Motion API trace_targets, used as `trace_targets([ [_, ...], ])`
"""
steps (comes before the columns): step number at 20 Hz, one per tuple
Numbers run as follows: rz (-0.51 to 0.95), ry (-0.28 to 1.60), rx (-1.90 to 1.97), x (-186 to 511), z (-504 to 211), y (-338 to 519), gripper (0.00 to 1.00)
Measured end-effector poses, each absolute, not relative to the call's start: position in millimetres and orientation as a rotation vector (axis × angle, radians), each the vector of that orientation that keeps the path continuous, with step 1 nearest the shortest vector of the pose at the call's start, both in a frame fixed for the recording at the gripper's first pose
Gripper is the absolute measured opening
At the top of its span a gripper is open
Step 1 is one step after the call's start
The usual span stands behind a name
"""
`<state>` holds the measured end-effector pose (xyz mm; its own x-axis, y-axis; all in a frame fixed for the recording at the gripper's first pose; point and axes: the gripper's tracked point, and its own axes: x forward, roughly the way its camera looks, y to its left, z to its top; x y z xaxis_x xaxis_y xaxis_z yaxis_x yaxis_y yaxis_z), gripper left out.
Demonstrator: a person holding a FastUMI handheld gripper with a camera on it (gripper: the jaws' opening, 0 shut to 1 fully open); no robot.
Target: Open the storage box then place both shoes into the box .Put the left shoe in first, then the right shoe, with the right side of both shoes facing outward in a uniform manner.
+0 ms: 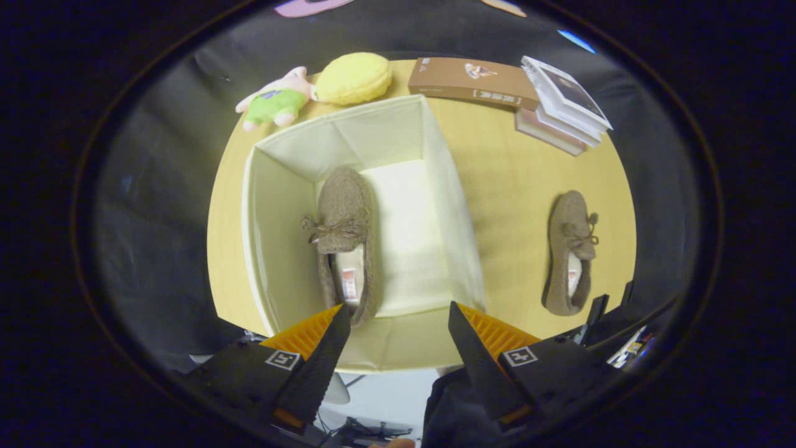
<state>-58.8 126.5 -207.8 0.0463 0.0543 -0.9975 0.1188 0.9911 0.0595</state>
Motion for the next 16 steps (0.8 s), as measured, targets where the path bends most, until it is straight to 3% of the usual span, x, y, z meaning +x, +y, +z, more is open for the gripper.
trace_targets([
  [7,-0.21,1.483,0.007,-65.8,-155.7,33.2,1.0],
  [16,-0.449,1.527,0.012,-80.6,-179.0,-88.6,1.0],
])
